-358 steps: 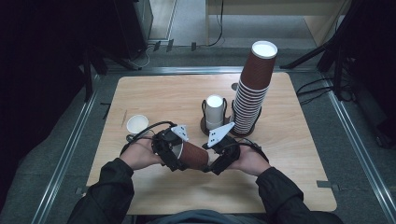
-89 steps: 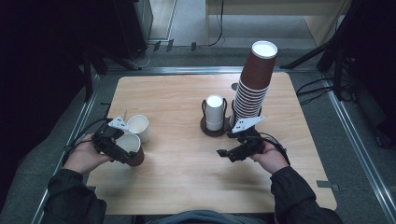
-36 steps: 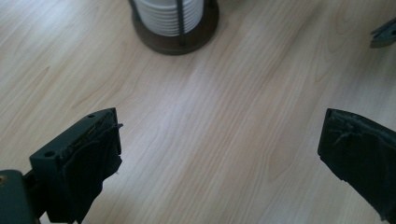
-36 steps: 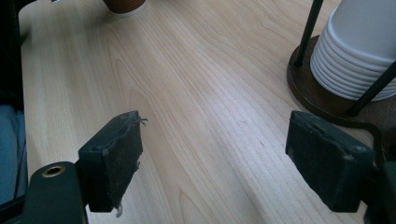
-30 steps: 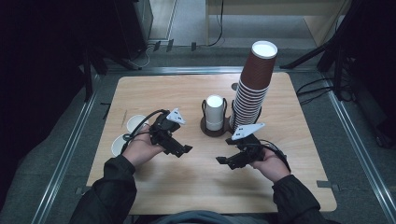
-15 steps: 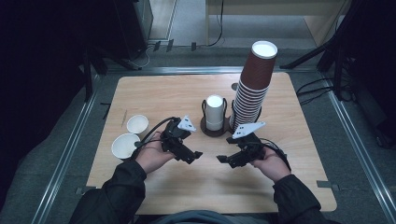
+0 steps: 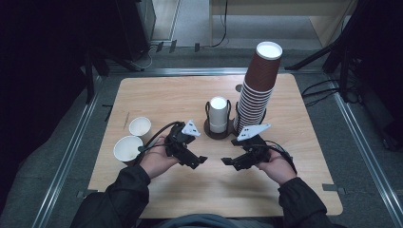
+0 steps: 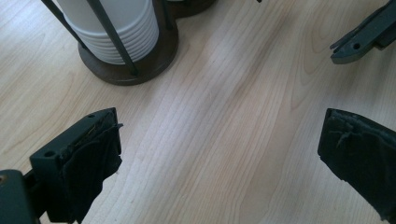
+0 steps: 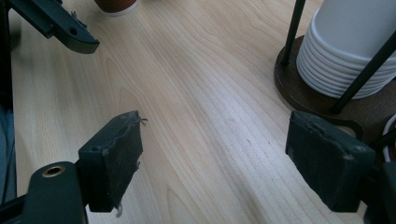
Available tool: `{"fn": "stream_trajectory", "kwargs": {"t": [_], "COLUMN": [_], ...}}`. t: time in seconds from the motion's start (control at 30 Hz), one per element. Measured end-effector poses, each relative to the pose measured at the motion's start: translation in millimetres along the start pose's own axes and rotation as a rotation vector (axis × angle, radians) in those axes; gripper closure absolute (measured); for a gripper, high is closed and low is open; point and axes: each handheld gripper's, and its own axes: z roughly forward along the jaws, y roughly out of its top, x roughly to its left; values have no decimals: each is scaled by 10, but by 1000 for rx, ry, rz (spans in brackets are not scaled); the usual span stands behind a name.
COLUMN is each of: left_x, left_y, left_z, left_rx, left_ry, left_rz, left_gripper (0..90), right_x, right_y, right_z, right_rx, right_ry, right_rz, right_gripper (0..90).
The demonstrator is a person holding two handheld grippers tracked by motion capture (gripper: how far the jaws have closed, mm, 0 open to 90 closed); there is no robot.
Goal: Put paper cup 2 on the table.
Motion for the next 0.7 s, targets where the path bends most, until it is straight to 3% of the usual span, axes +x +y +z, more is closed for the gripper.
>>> {"fn": "stream_trajectory", "kwargs": {"t": [0.7], "left_x": [23], "left_y": [-34], "left_z": [70], "left_rx": [0], "left_ry": [-6], "left_rz": [-18], "left_gripper": [0], "right_x": [-8], "right_y": [-3], "right_z": [-6], "right_rx": [9], "right_ry": [-6], "right_rz": [-22], "right_gripper": [189]}}
